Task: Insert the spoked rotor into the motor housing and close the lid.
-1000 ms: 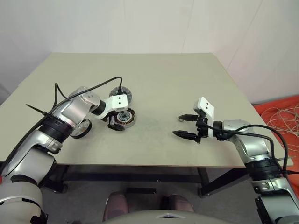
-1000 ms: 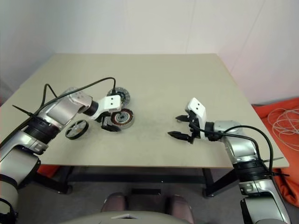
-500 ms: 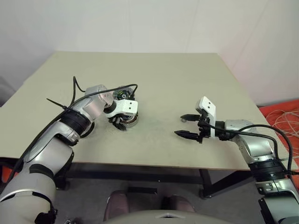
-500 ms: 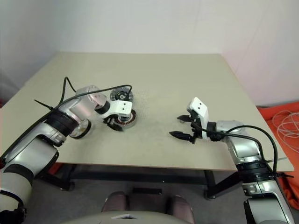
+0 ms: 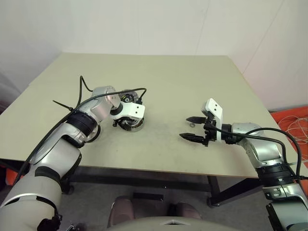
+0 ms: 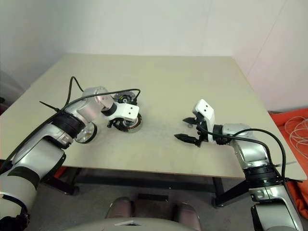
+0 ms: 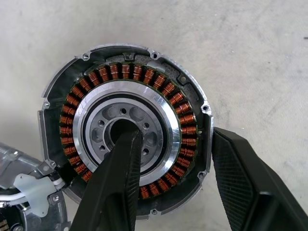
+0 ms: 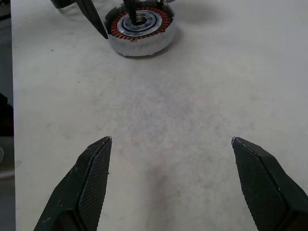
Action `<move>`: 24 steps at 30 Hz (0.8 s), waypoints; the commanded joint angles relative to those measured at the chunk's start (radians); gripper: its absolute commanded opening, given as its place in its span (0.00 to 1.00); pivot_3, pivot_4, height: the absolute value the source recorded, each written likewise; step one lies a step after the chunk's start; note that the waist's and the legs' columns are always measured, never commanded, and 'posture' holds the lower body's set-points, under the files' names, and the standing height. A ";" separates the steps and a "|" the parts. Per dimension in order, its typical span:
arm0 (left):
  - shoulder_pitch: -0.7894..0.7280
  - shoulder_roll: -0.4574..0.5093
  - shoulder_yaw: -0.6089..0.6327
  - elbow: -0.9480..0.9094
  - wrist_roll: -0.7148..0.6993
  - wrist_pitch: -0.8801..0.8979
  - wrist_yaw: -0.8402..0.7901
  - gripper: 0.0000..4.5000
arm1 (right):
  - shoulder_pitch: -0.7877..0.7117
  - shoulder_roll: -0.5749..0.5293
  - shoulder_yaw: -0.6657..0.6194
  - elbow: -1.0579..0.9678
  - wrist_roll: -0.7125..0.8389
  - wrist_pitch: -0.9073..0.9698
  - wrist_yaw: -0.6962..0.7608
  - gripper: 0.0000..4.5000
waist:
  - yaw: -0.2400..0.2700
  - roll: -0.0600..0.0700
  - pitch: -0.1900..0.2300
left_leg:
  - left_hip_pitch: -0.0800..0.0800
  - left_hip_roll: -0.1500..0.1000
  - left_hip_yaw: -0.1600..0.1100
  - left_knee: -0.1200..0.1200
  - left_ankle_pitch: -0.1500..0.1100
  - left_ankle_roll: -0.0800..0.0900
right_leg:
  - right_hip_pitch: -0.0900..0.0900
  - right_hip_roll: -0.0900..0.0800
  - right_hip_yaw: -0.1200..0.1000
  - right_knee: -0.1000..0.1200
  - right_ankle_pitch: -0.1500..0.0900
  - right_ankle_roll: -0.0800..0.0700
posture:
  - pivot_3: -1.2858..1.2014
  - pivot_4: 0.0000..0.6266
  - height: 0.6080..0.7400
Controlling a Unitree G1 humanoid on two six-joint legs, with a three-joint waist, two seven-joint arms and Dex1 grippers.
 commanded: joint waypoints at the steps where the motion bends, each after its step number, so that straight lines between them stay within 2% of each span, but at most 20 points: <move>1: -0.008 -0.013 0.014 -0.085 -0.016 -0.029 -0.054 0.41 | -0.024 -0.014 -0.035 -0.024 0.020 -0.008 -0.001 1.00 | 0.002 0.000 0.000 | -0.001 0.000 0.000 0.000 0.000 0.000 | -0.001 0.000 0.000 0.000 0.002 -0.004 | 0.52 0.00 1.00; 5: 0.000 -0.019 0.020 -0.162 -0.024 -0.039 -0.087 0.41 | -0.026 -0.014 -0.035 -0.020 0.020 -0.007 -0.002 1.00 | 0.003 0.000 0.000 | -0.006 -0.001 0.000 0.000 0.000 0.000 | -0.005 -0.001 0.000 0.000 0.003 -0.005 | 0.52 0.00 1.00; 14: 0.044 -0.001 0.011 -0.243 -0.015 -0.070 -0.123 0.41 | -0.025 -0.012 -0.035 -0.015 0.020 -0.012 -0.005 1.00 | 0.000 0.000 0.000 | -0.005 0.000 0.000 0.000 0.000 0.000 | -0.005 -0.001 -0.001 0.001 0.002 -0.003 | 0.52 0.00 1.00; 24: 0.051 0.025 0.005 -0.224 -0.005 -0.129 -0.141 0.41 | -0.027 -0.012 -0.033 -0.008 0.016 -0.020 -0.006 1.00 | 0.001 0.000 0.000 | -0.005 0.000 0.000 0.001 0.000 0.000 | -0.005 -0.001 -0.001 0.001 0.002 -0.003 | 0.52 0.00 1.00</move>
